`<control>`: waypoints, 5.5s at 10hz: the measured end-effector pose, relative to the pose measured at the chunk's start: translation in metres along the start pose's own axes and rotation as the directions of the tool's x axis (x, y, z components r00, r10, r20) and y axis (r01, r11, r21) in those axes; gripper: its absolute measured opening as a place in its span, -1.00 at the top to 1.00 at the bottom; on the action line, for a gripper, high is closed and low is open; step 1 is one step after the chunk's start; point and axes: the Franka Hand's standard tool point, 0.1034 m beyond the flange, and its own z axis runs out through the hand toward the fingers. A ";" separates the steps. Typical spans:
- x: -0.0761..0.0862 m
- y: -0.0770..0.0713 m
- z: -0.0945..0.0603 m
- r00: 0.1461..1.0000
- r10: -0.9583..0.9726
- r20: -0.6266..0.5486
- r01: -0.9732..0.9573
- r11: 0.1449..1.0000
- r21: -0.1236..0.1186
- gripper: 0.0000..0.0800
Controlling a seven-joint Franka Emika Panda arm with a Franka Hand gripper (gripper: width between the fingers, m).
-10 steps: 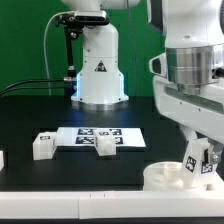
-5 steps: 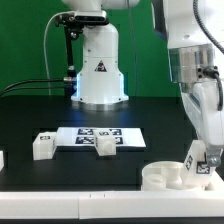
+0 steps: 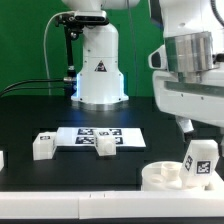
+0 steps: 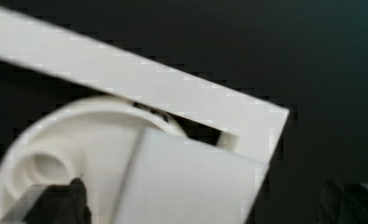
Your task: Assemble stool
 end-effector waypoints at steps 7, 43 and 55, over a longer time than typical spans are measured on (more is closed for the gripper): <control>-0.003 0.001 -0.011 0.747 -0.665 -0.013 0.663 0.746 -0.052 -0.62; 0.029 0.013 0.009 0.408 -0.908 0.095 0.905 0.389 -0.173 0.16; 0.053 0.034 0.003 0.992 0.038 -0.121 -0.054 0.989 -0.135 0.16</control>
Offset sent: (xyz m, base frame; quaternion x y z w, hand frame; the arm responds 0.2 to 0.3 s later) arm 0.0000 0.0000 0.0000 0.0000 0.0000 -0.1296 0.9916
